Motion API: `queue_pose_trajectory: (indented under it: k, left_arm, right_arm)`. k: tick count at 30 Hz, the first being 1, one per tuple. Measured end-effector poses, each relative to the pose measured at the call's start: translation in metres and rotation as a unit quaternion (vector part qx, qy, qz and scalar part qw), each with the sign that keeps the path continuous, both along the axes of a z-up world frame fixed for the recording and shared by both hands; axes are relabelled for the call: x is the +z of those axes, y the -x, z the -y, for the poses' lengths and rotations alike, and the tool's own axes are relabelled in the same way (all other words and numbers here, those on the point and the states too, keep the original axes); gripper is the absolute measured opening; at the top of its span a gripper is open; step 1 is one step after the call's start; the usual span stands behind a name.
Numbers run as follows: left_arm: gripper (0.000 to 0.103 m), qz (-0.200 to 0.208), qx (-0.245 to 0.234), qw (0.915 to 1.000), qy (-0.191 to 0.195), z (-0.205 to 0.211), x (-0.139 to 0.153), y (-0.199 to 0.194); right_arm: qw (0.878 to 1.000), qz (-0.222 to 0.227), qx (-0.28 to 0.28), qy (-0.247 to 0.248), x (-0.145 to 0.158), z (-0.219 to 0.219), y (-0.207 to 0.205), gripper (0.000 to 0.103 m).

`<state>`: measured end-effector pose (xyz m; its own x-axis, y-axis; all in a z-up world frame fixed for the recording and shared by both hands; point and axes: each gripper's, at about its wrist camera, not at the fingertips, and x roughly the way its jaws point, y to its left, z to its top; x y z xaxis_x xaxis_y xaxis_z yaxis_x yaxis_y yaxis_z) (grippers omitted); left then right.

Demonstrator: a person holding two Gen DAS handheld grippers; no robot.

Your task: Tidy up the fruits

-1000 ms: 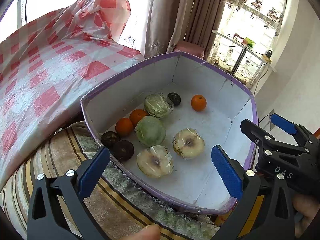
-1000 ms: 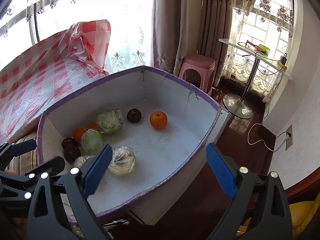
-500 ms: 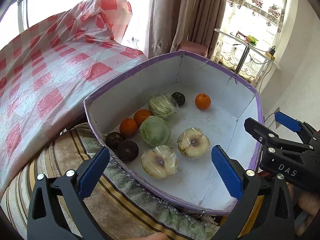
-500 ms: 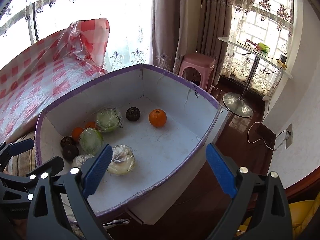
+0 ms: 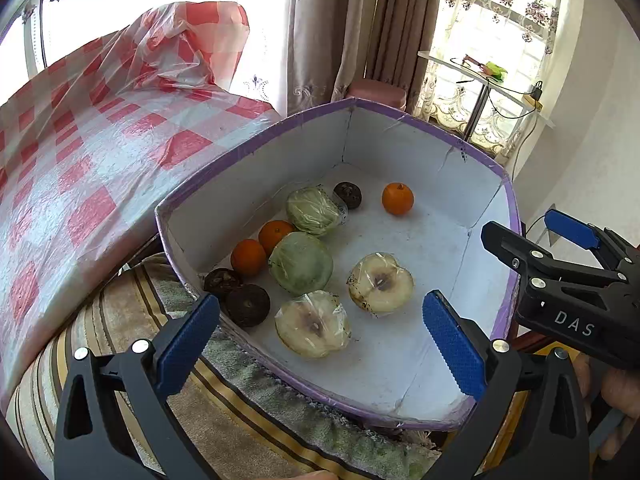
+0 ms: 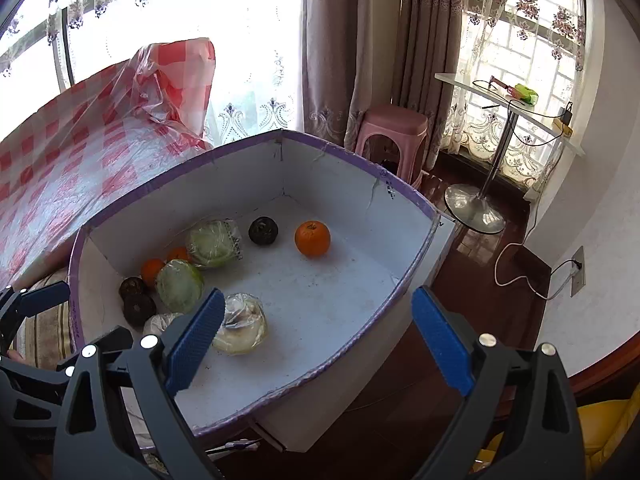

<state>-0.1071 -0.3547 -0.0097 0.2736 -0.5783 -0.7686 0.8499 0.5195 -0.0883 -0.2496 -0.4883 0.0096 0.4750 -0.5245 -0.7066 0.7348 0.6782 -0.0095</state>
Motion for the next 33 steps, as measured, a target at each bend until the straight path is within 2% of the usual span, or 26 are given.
queue_pose_trajectory:
  k: [33]
  left_arm:
    - [0.098, 0.0, 0.0, 1.0, 0.0, -0.0004, -0.0001, 0.0]
  right_arm:
    - [1.0, -0.002, 0.0, -0.002, -0.0025, 0.0018, 0.0014, 0.095]
